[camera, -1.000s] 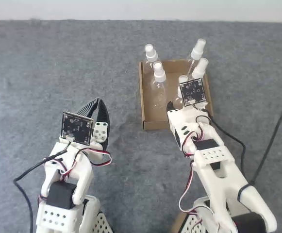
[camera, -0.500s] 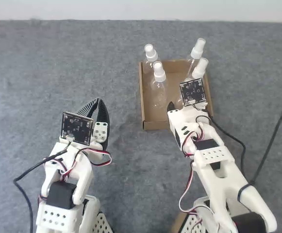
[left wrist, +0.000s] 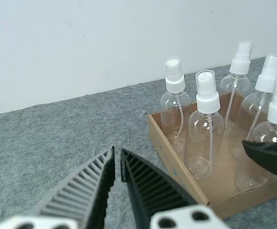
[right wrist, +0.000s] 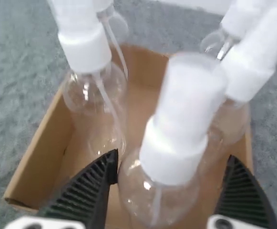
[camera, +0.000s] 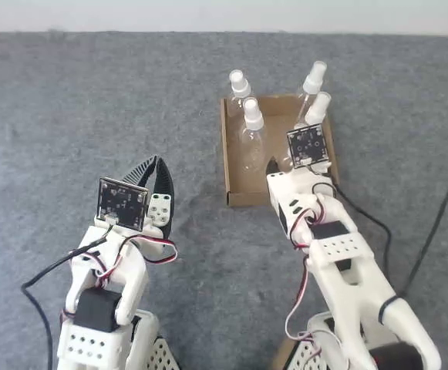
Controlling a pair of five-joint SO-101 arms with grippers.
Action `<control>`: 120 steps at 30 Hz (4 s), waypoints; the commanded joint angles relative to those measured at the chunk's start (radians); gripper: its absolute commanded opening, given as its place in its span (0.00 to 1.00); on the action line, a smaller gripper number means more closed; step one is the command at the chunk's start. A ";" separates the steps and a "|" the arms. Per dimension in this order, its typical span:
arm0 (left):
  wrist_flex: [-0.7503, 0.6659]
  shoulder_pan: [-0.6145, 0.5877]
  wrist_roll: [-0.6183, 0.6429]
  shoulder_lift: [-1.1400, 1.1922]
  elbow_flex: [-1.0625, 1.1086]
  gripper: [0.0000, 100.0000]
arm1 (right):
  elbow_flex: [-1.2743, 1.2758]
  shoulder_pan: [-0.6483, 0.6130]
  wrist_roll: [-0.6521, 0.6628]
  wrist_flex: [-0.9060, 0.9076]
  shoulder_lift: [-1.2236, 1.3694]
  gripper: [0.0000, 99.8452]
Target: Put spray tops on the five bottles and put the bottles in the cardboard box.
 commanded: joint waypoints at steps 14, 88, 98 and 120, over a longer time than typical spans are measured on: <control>-0.029 -0.012 0.008 0.009 -0.008 0.01 | -0.189 0.015 0.002 0.506 -0.487 0.28; 0.522 -0.322 0.005 -0.255 0.317 0.01 | 0.499 0.529 0.261 1.248 -1.293 0.03; 0.522 -0.322 0.006 -0.255 0.317 0.01 | 0.500 0.527 0.261 1.256 -1.293 0.03; 0.522 -0.322 0.006 -0.255 0.317 0.01 | 0.500 0.527 0.261 1.256 -1.293 0.03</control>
